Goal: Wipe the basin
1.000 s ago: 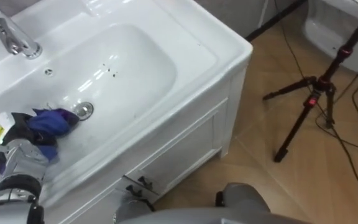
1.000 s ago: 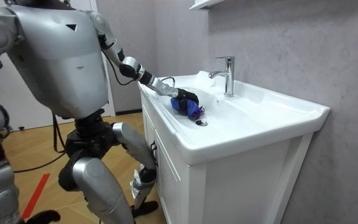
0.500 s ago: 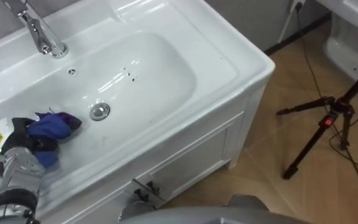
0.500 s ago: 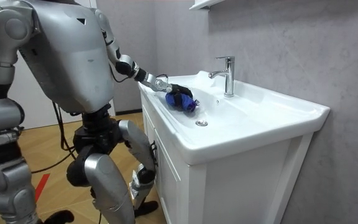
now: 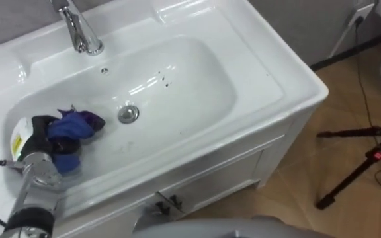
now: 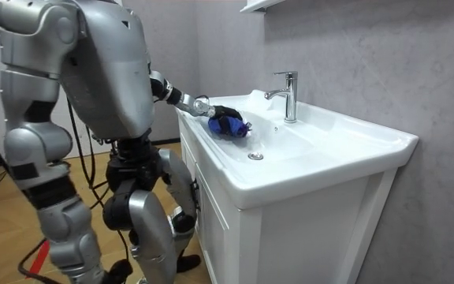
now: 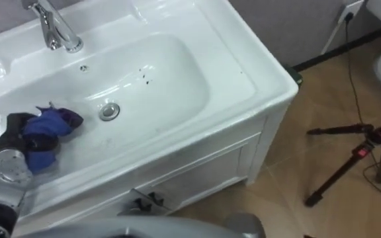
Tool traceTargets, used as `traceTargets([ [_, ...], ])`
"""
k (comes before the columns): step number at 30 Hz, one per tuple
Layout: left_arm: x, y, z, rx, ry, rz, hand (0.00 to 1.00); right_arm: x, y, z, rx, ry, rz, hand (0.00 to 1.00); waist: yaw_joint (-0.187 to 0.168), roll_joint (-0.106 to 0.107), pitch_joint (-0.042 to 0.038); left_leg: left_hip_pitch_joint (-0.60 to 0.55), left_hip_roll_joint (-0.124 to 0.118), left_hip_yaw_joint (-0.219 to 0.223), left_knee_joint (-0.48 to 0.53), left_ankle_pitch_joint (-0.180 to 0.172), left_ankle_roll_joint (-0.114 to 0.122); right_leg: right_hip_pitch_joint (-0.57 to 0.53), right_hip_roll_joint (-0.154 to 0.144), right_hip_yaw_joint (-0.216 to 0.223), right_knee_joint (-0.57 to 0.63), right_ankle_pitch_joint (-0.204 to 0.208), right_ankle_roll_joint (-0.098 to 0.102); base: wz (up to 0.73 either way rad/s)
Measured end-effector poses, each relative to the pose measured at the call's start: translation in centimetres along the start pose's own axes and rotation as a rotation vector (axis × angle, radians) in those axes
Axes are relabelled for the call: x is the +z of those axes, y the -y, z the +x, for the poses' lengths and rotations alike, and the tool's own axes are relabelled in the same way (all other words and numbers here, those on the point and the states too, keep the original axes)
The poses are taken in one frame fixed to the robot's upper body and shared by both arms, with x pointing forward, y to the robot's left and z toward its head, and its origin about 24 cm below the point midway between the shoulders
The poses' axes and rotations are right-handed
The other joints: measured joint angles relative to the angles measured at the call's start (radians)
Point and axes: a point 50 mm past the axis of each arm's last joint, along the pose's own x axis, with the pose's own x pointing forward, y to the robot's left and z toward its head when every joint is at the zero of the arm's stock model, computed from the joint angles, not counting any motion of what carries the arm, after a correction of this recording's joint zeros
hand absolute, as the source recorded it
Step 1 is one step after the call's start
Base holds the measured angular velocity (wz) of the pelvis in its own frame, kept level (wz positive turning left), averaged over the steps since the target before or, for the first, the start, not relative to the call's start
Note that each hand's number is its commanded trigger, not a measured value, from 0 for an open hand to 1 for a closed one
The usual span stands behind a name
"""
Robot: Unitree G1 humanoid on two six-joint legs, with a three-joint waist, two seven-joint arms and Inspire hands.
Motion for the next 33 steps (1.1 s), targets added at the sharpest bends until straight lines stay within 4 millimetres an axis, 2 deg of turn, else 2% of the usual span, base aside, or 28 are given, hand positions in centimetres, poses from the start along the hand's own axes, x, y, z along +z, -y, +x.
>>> traceTargets([
  [7,1.6,-0.4,-0.4,0.026,0.103,-0.044,1.00,0.4,0.0,0.0,-0.003,0.015,0.008,0.00,0.024,-0.023,0.0003,0.000,-0.028,-0.060,-0.036,0.007,0.001,0.043,0.003,-0.049,-0.065,0.019,0.014,0.20],
  [13,2.3,-1.0,-0.8,0.052,0.150,-0.054,1.00,0.4,0.3,0.0,-0.003,0.020,0.033,0.00,0.025,-0.023,0.0009,-0.005,-0.039,-0.097,-0.040,0.009,0.000,0.066,0.006,-0.080,-0.091,0.022,0.018,0.16],
  [16,3.1,-1.5,-0.9,0.078,0.178,-0.065,1.00,0.2,0.2,0.0,0.003,0.011,0.032,0.00,0.025,-0.020,0.0048,-0.004,-0.046,-0.118,-0.039,0.009,0.000,0.080,0.004,-0.096,-0.095,0.022,0.018,0.18],
  [17,3.6,-2.2,-0.8,0.113,0.193,-0.091,1.00,0.1,0.2,0.0,0.007,0.007,0.033,0.00,0.027,-0.018,0.0135,-0.001,-0.047,-0.120,-0.039,0.009,0.000,0.090,0.004,-0.101,-0.099,0.022,0.019,0.12],
  [18,3.8,-3.0,-0.8,0.159,0.200,-0.114,1.00,0.0,0.1,0.1,0.010,0.001,0.035,0.00,0.028,-0.019,0.0147,-0.001,-0.047,-0.120,-0.039,0.009,0.001,0.094,0.006,-0.103,-0.105,0.022,0.020,0.11],
  [22,4.2,-5.3,-0.7,0.312,0.199,-0.231,1.00,-0.3,-0.2,0.2,0.019,-0.008,0.062,0.00,0.020,-0.018,0.0158,0.003,-0.054,-0.120,-0.045,0.010,0.002,0.108,0.005,-0.108,-0.125,0.027,0.030,0.07],
  [26,4.8,-6.3,-0.9,0.390,0.220,-0.283,1.00,-0.8,-0.4,0.2,0.025,-0.030,0.075,0.00,0.020,-0.018,0.0165,0.004,-0.061,-0.122,-0.054,0.012,0.005,0.112,0.002,-0.110,-0.137,0.032,0.036,0.04],
  [33,6.9,-8.3,-1.5,0.501,0.320,-0.316,1.00,-1.3,-0.7,0.2,0.040,-0.058,0.063,0.00,0.001,-0.014,0.0207,0.005,-0.074,-0.137,-0.073,0.014,0.008,0.127,0.004,-0.119,-0.168,0.041,0.042,0.07],
])
